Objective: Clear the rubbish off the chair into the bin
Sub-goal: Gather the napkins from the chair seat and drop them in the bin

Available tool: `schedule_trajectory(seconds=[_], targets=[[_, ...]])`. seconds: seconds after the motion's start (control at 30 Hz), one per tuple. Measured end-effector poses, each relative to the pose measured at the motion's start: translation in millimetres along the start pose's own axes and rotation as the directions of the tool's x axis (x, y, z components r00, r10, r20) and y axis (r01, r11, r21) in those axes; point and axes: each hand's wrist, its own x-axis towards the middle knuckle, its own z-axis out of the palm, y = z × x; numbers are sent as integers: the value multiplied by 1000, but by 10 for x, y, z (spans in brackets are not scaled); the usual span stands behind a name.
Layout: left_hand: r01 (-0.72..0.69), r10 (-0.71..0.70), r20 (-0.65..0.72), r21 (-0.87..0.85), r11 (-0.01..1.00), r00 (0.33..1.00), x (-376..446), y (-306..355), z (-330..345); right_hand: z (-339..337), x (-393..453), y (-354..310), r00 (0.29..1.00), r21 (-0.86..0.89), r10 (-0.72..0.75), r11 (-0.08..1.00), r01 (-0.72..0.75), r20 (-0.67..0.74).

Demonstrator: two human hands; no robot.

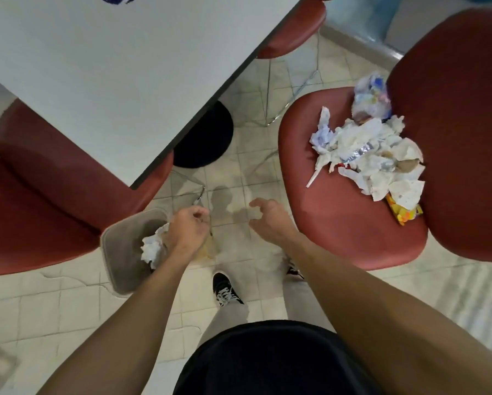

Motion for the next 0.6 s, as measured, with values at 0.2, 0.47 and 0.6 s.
schedule_trajectory(seconds=[0.2, 0.47, 0.6], targets=[[-133, 124, 160, 44, 990, 979, 118, 827, 763, -689, -36, 908, 982, 114, 154, 983, -142, -108], [-358, 296, 366, 115, 926, 882, 144, 1984, 1900, -1450, -35, 2175, 911, 292, 366, 907, -304, -188], [-487, 395, 456, 102, 868, 798, 167, 2472, 2489, -1746, 29, 2703, 858, 392, 455, 853, -344, -238]])
